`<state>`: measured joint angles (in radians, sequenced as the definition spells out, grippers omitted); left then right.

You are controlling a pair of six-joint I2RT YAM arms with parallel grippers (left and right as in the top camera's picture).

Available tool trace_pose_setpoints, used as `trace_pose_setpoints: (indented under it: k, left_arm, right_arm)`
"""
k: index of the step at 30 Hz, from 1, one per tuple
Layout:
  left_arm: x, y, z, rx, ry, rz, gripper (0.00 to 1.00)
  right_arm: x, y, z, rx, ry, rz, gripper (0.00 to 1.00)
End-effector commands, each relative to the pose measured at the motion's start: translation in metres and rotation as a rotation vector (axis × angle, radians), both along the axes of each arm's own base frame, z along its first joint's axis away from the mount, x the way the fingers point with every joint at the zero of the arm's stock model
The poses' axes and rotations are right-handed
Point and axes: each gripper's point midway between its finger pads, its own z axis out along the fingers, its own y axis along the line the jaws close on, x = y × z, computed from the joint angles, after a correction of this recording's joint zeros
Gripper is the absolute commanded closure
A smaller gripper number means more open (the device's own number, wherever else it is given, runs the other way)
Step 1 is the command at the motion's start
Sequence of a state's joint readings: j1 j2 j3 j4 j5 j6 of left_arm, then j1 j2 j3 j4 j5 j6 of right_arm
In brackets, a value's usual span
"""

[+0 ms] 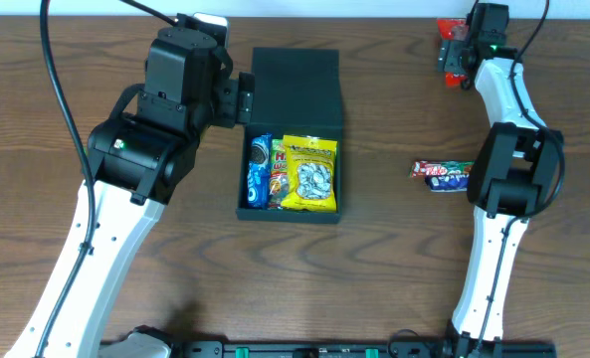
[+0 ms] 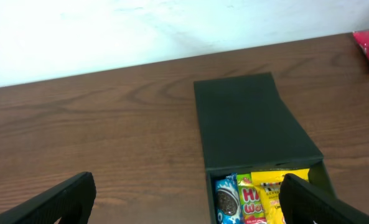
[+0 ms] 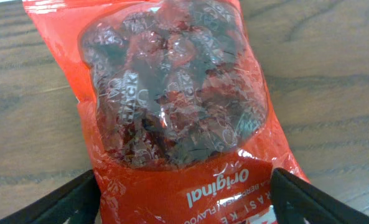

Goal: Pack container
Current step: 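Move the right gripper to the red HACKS bag and grasp it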

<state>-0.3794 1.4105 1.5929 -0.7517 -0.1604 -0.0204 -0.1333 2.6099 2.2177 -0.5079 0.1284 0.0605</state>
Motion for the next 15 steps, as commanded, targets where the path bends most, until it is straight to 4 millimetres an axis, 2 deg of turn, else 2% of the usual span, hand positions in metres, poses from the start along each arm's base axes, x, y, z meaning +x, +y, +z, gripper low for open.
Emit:
trace_pose_setpoints:
  k: [1, 3, 9, 15]
  left_arm:
    - [0.003, 0.002, 0.002, 0.007, -0.005, -0.003, 0.05]
    - [0.003, 0.002, 0.002, 0.006, -0.005, -0.003, 0.05]
    - [0.003, 0.002, 0.002, 0.007, -0.005, -0.003, 0.05]
    - [0.003, 0.002, 0.003, 0.009, -0.007, 0.0, 0.05]
  right_arm:
    - [0.001, 0.004, -0.01, -0.01, 0.016, 0.011, 0.31]
    - [0.0, 0.003, -0.011, -0.014, 0.02, 0.007, 0.55]
    - [-0.008, 0.001, -0.016, -0.021, 0.061, -0.009, 0.97]
    - [-0.012, 0.003, -0.015, -0.008, 0.076, -0.02, 0.99]
